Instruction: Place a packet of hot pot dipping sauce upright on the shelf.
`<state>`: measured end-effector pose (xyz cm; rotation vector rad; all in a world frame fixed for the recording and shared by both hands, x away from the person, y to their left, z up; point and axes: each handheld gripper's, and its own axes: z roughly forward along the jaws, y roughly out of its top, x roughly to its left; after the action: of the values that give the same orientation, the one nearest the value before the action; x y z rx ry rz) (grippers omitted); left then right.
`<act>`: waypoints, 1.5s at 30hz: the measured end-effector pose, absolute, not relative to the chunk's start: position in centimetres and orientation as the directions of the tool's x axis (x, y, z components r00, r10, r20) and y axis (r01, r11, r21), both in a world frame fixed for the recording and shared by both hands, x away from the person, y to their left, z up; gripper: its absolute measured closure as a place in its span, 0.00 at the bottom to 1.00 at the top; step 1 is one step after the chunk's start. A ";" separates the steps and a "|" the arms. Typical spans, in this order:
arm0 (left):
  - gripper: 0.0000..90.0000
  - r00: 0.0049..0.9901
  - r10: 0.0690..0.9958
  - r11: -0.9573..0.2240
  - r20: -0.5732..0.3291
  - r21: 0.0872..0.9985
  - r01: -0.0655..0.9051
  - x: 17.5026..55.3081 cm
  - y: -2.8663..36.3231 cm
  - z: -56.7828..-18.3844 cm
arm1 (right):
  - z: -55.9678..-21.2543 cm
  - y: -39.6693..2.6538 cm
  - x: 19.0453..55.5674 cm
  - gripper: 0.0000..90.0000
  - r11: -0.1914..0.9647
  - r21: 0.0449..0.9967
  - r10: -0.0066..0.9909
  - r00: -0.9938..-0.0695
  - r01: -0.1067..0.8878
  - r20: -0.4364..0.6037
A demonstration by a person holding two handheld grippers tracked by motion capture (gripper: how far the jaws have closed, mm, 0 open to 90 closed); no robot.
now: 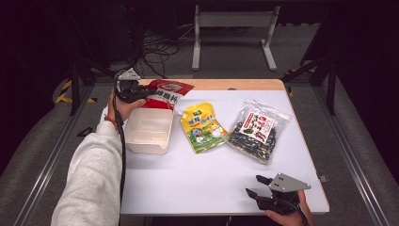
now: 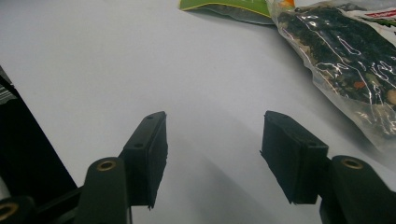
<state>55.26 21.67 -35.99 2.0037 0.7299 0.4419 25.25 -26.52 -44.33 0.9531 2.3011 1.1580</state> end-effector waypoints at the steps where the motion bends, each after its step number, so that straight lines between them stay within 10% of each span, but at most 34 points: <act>1: 0.89 0.754 0.657 -0.400 0.028 0.860 0.317 55.1 22.0 -36.0 | -44.3 -26.5 25.3 0.45 0.426 0.813 0.721 -0.692 0.397 -0.040; 12: 0.99 0.724 0.690 -0.398 0.011 0.841 0.366 54.5 22.9 -37.4 | -44.2 -26.2 25.6 0.45 0.418 0.816 0.717 -0.697 0.400 -0.025; 34: 0.36 0.696 0.710 -0.368 0.107 0.899 0.237 41.9 23.5 -34.3 | -43.2 -27.6 28.7 0.52 0.389 0.841 0.683 -0.731 0.375 0.010; 45: 0.30 0.750 0.650 -0.386 0.122 0.904 0.187 35.6 22.6 -35.5 | -42.6 -28.5 29.5 0.55 0.366 0.853 0.704 -0.710 0.372 0.008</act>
<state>35.55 22.62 -35.51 1.9393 0.6371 0.5766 29.53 -28.50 -42.56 0.9415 2.2736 1.2798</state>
